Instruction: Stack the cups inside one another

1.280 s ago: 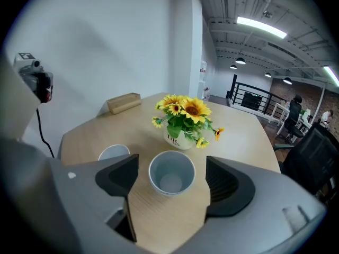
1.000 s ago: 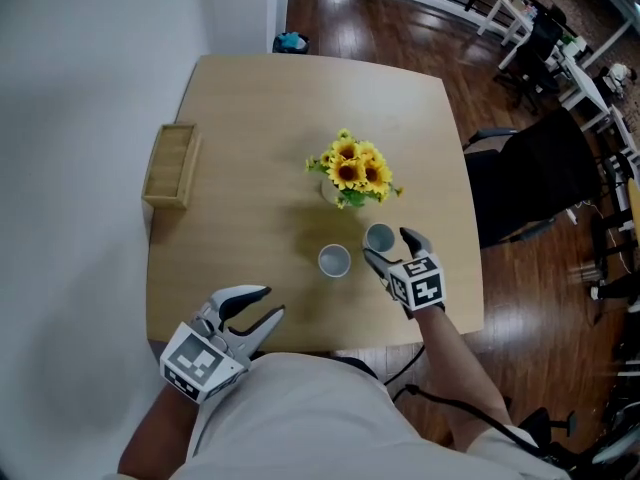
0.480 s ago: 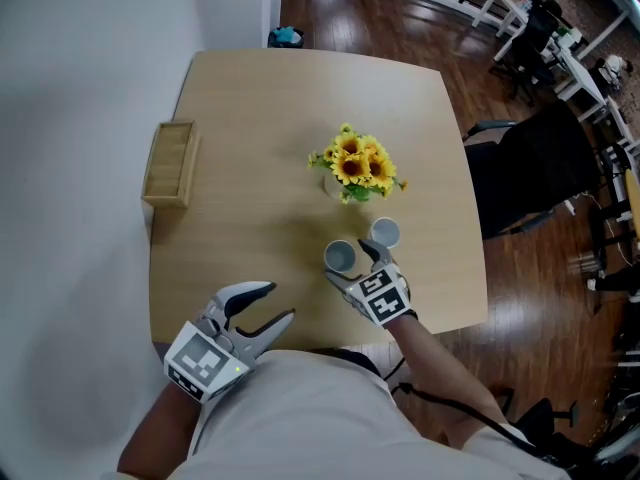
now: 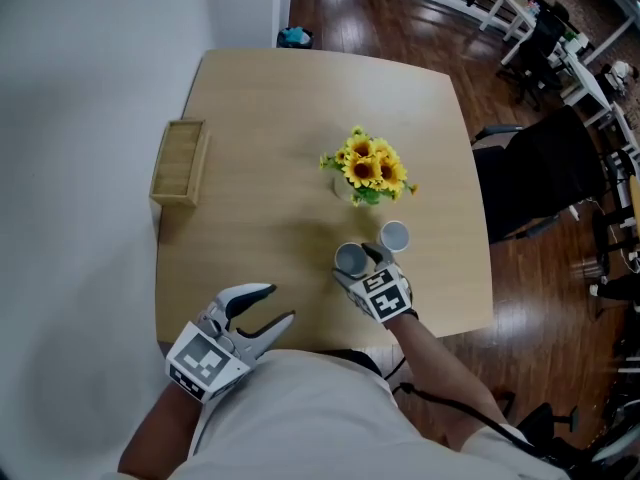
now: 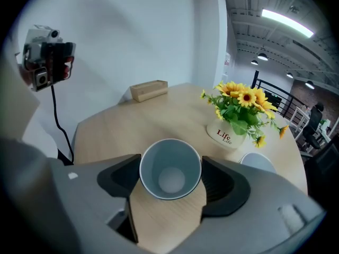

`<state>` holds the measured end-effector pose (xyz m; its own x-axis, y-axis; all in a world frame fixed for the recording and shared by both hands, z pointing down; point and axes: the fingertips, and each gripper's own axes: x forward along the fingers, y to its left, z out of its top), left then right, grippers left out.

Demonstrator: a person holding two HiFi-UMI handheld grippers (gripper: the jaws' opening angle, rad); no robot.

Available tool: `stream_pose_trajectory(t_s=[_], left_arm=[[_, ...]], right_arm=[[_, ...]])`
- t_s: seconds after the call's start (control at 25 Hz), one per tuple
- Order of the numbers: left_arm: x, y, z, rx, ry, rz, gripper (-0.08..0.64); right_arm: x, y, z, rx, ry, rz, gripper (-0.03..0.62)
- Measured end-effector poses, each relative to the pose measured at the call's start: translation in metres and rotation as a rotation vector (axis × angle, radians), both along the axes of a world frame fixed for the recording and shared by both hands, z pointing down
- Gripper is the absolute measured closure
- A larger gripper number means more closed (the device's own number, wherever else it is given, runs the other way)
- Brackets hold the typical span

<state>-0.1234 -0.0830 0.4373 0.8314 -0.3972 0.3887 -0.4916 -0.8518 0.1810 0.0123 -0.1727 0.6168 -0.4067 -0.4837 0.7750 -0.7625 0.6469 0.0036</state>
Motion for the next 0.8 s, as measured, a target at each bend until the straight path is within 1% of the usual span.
stream_pose_trajectory(t_s=[0.2,0.36,0.48,0.6,0.72,0.8], left_arm=[[0.01,-0.006,-0.002,0.009,0.013,0.018,0.362],[0.019,-0.008,0.0,-0.007,0.024,0.032,0.362],[0.028,-0.011,-0.003,-0.004,0.036,0.04,0.362],[0.038,-0.015,-0.008,0.014,0.048,0.047,0.362],[0.046,-0.015,-0.009,0.013,0.056,0.045,0.362],[0.05,-0.014,-0.009,0.007,0.064,0.04,0.362]], right_arm=[[0.001,0.002,-0.031,0.015,-0.046,0.006,0.229],[0.008,-0.004,-0.067,0.055,-0.076,0.018,0.229],[0.023,-0.013,-0.095,0.098,-0.085,0.036,0.229],[0.043,-0.023,-0.118,0.141,-0.084,0.061,0.23],[0.066,-0.032,-0.129,0.17,-0.071,0.091,0.23],[0.082,-0.036,-0.129,0.172,-0.064,0.113,0.229]])
